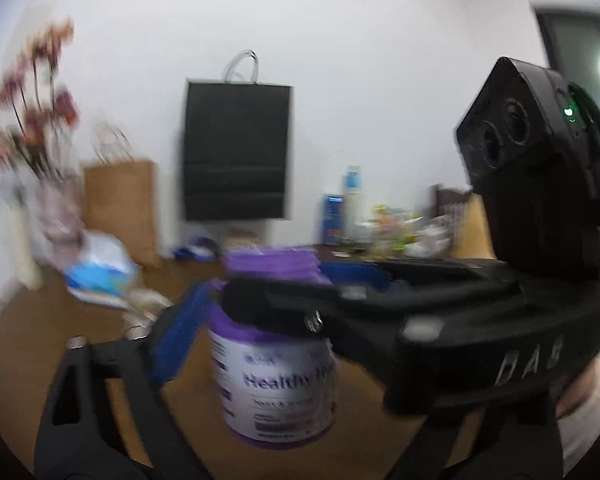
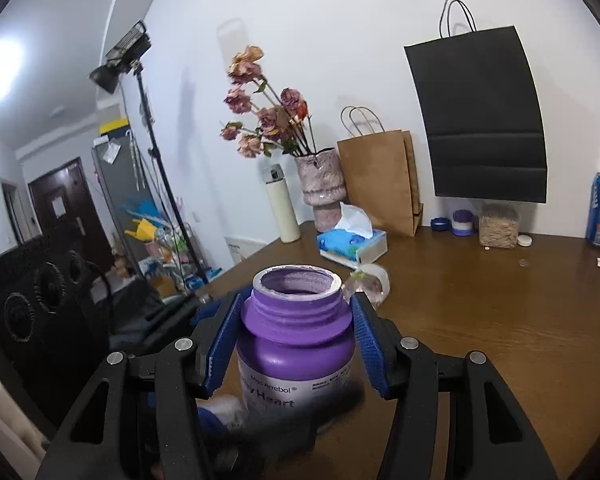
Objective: Flip cup upright
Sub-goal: 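Lower the upright purple bottle onto the table with the right gripper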
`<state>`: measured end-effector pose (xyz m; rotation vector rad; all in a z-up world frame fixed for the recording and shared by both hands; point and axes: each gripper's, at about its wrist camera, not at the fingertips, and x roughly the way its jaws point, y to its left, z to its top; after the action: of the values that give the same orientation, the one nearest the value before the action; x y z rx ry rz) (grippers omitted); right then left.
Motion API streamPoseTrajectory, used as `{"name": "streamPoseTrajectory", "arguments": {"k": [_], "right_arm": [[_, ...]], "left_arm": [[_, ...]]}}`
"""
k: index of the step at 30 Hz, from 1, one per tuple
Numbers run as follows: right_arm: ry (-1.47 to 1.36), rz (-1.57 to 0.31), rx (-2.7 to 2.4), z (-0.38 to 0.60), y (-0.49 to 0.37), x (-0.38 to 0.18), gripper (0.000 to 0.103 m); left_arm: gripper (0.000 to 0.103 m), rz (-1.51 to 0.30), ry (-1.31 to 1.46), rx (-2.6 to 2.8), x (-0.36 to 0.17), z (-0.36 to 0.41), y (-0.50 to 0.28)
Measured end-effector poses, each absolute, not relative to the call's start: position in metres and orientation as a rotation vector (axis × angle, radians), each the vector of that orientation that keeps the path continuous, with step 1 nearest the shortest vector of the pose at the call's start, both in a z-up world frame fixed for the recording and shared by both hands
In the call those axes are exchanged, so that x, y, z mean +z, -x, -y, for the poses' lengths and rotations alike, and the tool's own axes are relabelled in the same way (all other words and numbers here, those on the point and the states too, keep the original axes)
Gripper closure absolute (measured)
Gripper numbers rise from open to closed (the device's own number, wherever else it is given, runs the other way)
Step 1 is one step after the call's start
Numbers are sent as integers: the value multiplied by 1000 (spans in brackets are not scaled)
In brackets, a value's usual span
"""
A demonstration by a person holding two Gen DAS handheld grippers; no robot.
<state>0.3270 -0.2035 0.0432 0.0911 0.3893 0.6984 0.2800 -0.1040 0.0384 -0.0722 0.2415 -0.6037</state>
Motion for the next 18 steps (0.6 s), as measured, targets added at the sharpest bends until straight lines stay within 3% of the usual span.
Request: {"name": "streamPoseTrajectory", "arguments": {"k": [2,3,6,10,12,18], "right_arm": [[-47,-410,678,202,-319,34,44],[-29,-418,664,201,-318,29,44],[-45,-463,640,205,-328,12,43],[-87,-476,659,209,-331,1,44],[-65,-481,644,205,-329,-3,44],[-24,-545,673,190,-328,-25,44]], "left_arm": [[7,-252,53,-649,18,104,-284],[14,-259,21,-661,10,104,-290],[22,-443,-47,-684,-10,100,-339],[20,-469,-46,-707,-11,96,-337],[10,-423,-78,-701,-11,98,-321],[5,-457,-112,-673,-19,93,-305]]}}
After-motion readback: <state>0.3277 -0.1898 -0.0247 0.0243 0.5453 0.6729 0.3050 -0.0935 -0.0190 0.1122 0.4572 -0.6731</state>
